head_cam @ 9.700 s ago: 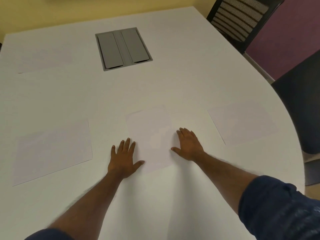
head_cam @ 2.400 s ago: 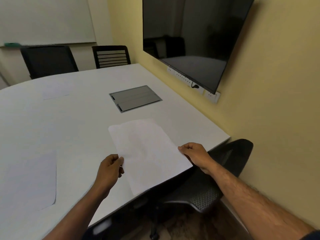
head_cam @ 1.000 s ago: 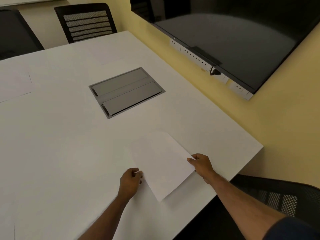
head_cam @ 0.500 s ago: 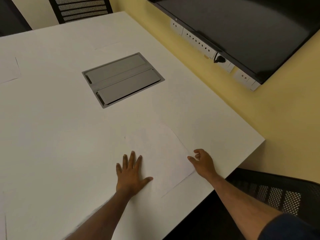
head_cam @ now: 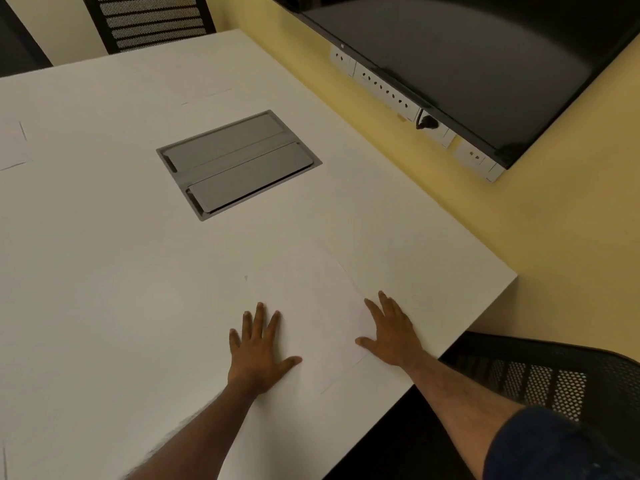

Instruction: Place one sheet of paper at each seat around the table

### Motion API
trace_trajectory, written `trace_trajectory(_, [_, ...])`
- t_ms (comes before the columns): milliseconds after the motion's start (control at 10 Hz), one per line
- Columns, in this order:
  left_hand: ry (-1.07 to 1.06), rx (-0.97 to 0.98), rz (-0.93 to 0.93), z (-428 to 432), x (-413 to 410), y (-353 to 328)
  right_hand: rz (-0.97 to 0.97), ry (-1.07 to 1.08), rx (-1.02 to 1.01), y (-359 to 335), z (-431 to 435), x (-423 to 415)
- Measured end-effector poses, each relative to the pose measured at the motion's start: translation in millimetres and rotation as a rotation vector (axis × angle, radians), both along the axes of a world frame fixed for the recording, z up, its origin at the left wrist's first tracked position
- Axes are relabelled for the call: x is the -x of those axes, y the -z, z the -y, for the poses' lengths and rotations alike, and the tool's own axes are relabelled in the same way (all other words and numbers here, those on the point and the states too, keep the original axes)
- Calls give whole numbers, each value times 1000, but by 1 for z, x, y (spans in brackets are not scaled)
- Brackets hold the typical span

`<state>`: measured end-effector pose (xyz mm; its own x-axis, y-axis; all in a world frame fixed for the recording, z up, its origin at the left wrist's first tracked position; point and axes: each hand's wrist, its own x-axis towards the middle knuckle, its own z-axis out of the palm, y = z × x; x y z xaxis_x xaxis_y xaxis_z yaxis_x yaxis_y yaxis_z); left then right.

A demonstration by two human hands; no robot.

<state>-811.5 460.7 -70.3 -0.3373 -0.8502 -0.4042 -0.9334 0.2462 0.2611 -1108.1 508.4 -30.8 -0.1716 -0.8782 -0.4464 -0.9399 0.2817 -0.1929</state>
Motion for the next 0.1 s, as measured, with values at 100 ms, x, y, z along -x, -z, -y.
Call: trace_trajectory(100, [4,-7,-47,-2,-14,-11,-22,-28,63,-12,-2,-4])
